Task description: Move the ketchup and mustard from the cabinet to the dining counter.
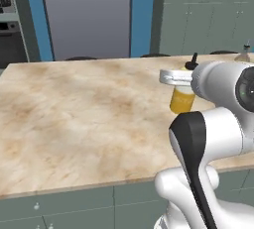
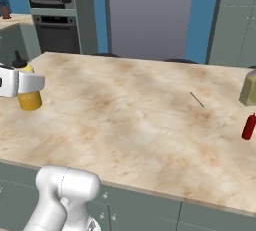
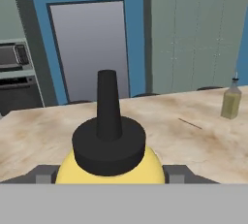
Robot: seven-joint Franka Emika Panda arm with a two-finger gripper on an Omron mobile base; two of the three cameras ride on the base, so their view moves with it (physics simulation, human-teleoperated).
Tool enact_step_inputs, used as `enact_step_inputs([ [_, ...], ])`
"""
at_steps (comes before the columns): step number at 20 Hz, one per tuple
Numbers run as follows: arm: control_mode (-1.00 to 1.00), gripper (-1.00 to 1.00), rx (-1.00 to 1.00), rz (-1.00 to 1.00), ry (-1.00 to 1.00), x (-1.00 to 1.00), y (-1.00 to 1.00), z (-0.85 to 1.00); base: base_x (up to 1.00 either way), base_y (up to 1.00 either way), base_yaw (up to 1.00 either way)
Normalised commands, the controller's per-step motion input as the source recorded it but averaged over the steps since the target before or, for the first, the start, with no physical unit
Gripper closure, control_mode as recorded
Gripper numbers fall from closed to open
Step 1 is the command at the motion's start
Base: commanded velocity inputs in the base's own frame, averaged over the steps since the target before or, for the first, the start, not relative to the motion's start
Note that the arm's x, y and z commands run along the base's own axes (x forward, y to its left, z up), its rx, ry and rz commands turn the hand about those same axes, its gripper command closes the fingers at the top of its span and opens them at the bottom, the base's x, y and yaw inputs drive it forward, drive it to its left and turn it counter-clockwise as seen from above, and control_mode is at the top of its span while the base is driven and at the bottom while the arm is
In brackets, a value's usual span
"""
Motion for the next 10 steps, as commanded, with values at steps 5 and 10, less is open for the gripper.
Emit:
enact_step_inputs([
  [5, 1.0, 1.0, 0.0, 0.0, 0.0, 0.0, 0.0, 0.0, 0.32, -1.0, -0.01],
  [10, 1.0, 1.0, 0.0, 0.0, 0.0, 0.0, 0.0, 0.0, 0.06, -1.0, -0.03],
])
